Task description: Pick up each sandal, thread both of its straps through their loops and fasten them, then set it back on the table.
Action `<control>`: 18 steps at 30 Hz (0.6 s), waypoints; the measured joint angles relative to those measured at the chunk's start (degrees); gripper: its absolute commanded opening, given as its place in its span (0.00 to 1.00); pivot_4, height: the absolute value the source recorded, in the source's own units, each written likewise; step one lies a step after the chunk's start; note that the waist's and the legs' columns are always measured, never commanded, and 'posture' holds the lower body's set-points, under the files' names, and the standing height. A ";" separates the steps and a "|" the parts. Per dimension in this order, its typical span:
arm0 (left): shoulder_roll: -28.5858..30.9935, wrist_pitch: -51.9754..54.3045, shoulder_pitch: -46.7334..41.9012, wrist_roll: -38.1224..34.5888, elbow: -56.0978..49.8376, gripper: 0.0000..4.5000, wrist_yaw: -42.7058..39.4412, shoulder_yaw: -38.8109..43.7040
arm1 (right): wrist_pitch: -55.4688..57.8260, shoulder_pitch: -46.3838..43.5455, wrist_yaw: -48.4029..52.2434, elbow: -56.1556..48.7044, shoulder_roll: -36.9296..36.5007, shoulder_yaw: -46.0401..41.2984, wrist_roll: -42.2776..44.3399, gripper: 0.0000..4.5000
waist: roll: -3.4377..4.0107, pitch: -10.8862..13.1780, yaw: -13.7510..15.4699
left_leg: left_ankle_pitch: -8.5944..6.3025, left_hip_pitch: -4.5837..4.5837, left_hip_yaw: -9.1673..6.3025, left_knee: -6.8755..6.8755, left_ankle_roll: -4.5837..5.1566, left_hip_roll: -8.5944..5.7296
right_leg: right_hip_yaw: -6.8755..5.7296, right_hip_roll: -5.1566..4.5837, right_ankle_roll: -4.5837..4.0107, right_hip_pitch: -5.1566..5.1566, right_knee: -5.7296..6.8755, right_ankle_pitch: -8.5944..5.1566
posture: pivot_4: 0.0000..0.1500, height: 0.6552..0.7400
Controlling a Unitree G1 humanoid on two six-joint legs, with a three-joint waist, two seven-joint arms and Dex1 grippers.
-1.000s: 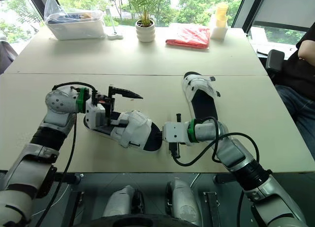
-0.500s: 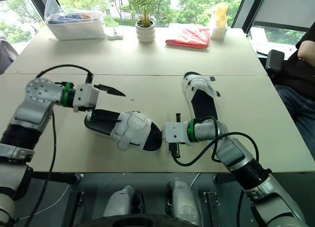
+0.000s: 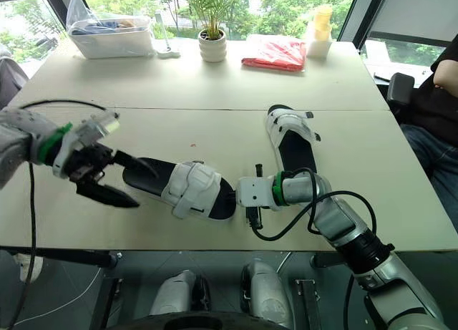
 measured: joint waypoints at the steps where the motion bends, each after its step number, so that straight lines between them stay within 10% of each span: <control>1: -0.08 -0.33 0.63 0.02 -0.95 0.99 0.01 -0.35 | 0.00 0.00 0.02 -0.01 0.00 0.00 0.00 0.00 | 0.00 0.00 -0.01 | 0.00 0.00 0.00 0.00 0.00 -0.01 | 0.00 0.00 0.00 0.00 0.00 0.00 | 1.00 0.81; 13: -12.38 -7.81 1.57 12.62 -0.75 0.99 4.05 -2.72 | 0.14 0.17 0.11 -0.13 0.12 -0.15 -0.05 0.00 | -0.01 -0.05 0.01 | 0.00 -0.02 -0.01 0.00 0.00 -0.03 | 0.00 0.01 -0.02 0.00 0.00 0.00 | 1.00 0.81; 18: -13.77 -7.18 1.58 13.49 -1.21 0.59 3.29 -3.11 | 0.16 0.23 0.11 -0.23 0.18 -0.13 -0.05 0.00 | 0.00 -0.05 -0.04 | 0.00 -0.02 -0.02 -0.01 0.00 -0.03 | -0.01 0.02 -0.03 -0.01 0.00 0.00 | 1.00 0.81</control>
